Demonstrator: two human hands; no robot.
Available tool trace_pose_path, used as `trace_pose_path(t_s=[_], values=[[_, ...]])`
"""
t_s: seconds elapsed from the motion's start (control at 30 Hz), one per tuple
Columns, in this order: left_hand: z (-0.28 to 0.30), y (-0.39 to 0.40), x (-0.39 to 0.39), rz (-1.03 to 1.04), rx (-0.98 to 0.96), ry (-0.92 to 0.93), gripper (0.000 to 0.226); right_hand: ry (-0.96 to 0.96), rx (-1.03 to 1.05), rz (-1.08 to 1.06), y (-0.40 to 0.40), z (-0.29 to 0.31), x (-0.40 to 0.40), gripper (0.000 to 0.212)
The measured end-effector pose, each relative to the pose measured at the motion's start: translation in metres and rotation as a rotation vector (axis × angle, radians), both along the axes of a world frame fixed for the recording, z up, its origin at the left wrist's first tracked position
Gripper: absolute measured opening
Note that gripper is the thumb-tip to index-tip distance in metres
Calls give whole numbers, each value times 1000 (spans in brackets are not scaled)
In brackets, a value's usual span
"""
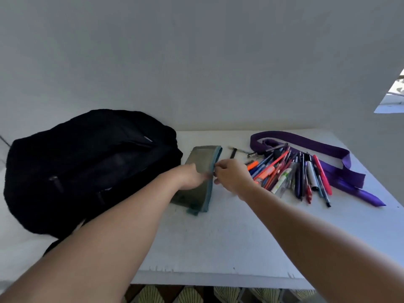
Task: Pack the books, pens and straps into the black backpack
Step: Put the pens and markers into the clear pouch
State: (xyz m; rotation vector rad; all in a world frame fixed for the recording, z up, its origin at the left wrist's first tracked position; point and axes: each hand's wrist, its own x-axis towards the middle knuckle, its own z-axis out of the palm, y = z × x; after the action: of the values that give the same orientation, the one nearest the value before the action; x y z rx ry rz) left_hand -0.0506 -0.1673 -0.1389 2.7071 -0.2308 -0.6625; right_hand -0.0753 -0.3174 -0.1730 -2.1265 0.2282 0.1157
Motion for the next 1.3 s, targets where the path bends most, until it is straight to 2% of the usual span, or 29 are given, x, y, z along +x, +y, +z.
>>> trace_pose_path(t_s=[0.03,0.13,0.23,0.37,0.47,0.57,0.67,0.87,0.97,1.07,1.17,1.23,1.3], values=[[-6,-2,-1,-14,20,16,77,-24,-84,9,-2,0,2,27],[-20,-7,3,11,178,10,135,-107,-289,5,-12,1,5,30],[-23,-11,10,75,274,38,150,-132,-471,38,-28,-2,13,37],[-28,-15,19,69,254,34,124,-104,-701,128,-36,-5,28,43],[-28,-11,25,47,193,37,109,-45,-917,255,-34,-2,31,57],[-30,-6,30,50,150,34,98,-52,-984,279,-32,-4,30,55],[-29,-2,31,39,146,13,86,-144,-1068,325,-35,-9,31,50],[-30,-6,27,73,157,-22,86,-375,-1211,431,-40,-12,32,45],[-36,-9,30,107,148,-47,85,-469,-1062,336,-39,-5,23,27],[-42,-14,30,192,219,35,71,-550,-681,68,-30,9,14,15],[-33,-14,29,205,176,0,55,-538,-197,-232,-17,26,19,25],[-25,-14,27,179,79,-66,52,-448,156,-386,-6,33,28,34],[-22,-13,30,197,-41,-92,48,-367,392,-484,4,27,34,40]])
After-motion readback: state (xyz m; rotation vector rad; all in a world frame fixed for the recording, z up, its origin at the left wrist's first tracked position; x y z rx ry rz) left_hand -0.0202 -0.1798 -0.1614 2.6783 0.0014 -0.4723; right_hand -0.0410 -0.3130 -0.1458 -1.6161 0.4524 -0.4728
